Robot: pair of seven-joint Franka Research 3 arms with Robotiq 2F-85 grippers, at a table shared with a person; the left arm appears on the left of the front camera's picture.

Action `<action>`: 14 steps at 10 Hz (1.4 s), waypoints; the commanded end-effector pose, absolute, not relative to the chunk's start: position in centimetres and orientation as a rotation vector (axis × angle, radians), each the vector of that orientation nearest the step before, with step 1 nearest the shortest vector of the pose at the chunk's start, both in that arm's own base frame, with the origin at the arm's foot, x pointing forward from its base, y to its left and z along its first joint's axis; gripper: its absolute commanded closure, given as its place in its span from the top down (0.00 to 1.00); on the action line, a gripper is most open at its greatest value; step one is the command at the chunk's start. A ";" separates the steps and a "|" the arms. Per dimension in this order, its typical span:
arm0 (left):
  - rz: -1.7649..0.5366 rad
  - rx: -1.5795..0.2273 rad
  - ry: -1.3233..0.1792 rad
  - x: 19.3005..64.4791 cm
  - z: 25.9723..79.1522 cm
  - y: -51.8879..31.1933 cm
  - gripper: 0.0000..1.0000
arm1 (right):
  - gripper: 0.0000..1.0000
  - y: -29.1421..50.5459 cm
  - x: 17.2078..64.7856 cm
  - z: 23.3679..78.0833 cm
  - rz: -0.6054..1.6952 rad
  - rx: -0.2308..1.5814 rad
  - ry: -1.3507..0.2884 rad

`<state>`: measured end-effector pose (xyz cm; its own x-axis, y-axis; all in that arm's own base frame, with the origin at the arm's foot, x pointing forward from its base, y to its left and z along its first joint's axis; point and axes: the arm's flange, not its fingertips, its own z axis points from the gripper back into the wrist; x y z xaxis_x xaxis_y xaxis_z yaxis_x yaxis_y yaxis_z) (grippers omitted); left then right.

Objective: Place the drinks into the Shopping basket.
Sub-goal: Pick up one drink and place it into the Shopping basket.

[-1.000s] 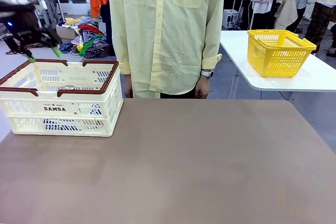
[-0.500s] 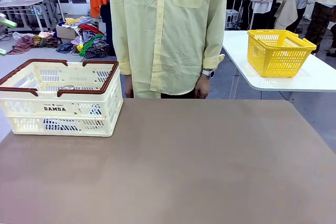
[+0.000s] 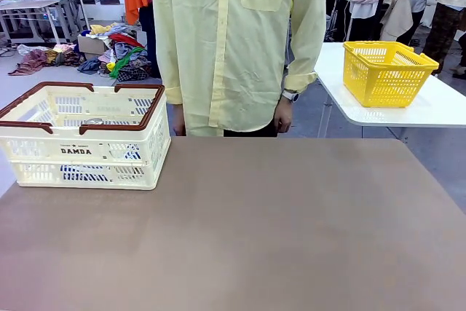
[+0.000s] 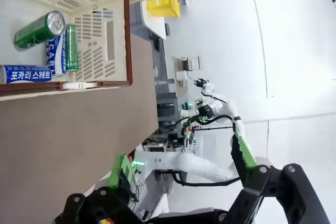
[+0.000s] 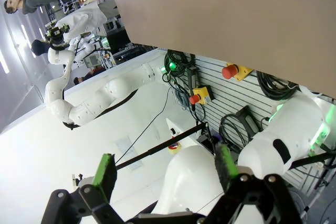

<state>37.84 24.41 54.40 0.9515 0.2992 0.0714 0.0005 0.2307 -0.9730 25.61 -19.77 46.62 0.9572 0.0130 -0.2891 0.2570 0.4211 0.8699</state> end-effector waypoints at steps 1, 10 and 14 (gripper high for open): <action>0.212 -1.302 -0.322 37.1 56.7 24.0 1.00 | 1.00 -19.9 25.5 46.9 -0.142 1.133 0.263; 0.212 -1.302 -0.322 37.1 56.7 24.0 1.00 | 1.00 -19.9 25.5 46.9 -0.142 1.133 0.263; 0.212 -1.302 -0.322 37.1 56.7 24.0 1.00 | 1.00 -19.9 25.5 46.9 -0.142 1.133 0.263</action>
<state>37.10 24.14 56.46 0.9410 0.3175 0.1168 0.0294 0.2674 -0.9632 25.61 -19.77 46.63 0.9573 0.0130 -0.2890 0.2569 0.4212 0.8699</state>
